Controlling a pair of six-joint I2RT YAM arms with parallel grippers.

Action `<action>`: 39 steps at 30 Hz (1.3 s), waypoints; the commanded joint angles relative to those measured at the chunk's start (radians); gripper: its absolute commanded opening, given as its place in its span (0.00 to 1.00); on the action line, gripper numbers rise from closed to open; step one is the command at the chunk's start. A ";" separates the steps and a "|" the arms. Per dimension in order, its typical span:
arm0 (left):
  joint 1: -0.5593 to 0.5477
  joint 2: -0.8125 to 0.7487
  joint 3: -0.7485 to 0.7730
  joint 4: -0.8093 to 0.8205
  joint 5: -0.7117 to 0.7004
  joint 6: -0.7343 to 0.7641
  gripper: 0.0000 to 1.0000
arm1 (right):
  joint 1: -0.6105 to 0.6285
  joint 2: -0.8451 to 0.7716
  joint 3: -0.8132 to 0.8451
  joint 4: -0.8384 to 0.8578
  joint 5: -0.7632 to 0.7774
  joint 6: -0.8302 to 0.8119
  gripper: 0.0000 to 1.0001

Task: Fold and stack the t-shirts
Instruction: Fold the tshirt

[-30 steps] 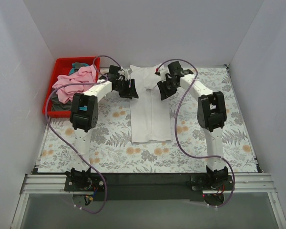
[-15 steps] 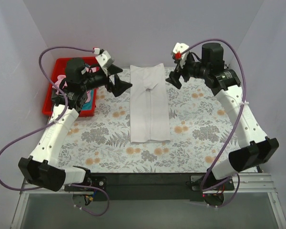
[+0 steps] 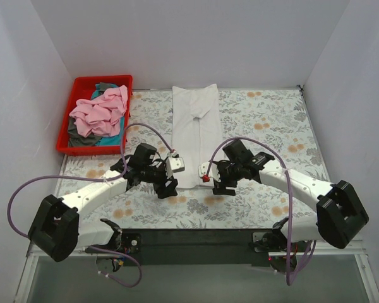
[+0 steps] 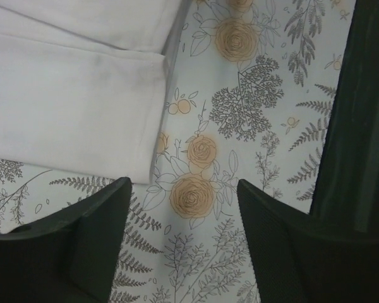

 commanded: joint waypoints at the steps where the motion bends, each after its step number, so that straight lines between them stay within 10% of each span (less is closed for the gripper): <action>1: -0.022 -0.056 -0.072 0.161 -0.061 0.102 0.61 | 0.009 0.025 -0.038 0.152 0.063 -0.027 0.78; 10: -0.062 0.025 -0.156 0.346 -0.132 0.159 0.49 | 0.011 0.111 -0.095 0.251 0.067 -0.058 0.51; 25: -0.110 0.214 -0.182 0.479 -0.201 0.214 0.44 | 0.009 0.190 -0.178 0.304 0.093 -0.087 0.42; 39: -0.110 0.268 -0.117 0.361 -0.179 0.279 0.00 | 0.011 0.255 -0.109 0.244 0.136 -0.061 0.01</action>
